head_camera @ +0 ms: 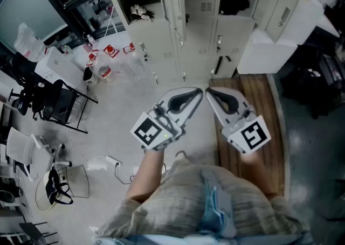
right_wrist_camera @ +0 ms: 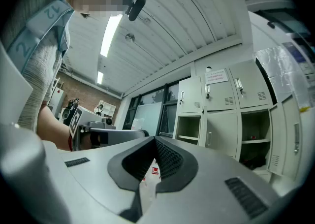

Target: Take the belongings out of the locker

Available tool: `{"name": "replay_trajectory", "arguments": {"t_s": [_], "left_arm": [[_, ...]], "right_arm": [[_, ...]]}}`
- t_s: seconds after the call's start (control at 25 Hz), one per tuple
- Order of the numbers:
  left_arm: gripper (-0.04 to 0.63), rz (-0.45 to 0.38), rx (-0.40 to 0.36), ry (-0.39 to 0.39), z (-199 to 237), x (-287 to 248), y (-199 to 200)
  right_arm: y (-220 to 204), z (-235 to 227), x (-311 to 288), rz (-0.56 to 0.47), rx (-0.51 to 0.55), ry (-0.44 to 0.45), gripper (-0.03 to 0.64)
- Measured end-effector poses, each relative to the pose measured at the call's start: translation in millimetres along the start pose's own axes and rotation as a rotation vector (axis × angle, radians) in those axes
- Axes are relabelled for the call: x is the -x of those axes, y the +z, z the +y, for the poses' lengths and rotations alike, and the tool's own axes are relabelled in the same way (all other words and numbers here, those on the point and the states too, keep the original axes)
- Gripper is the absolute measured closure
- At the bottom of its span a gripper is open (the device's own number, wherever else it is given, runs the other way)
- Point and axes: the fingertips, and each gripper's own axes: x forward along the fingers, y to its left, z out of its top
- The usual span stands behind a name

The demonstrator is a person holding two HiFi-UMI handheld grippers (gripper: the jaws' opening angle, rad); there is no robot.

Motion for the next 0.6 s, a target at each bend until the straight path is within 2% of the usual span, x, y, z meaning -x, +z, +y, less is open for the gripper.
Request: {"name": "replay_trajectory", "arguments": {"t_s": [0.16, 0.6], "left_arm": [[0.591, -0.021, 0.029, 0.016, 14.7, 6.5, -0.8], [0.591, 0.016, 0.003, -0.020, 49.0, 14.6, -7.6]], "right_arm": [[-8.8, 1.1, -13.1, 0.028, 0.010, -0.005, 0.614], [-17.7, -2.4, -54.1, 0.041, 0.005, -0.017, 0.614]]}}
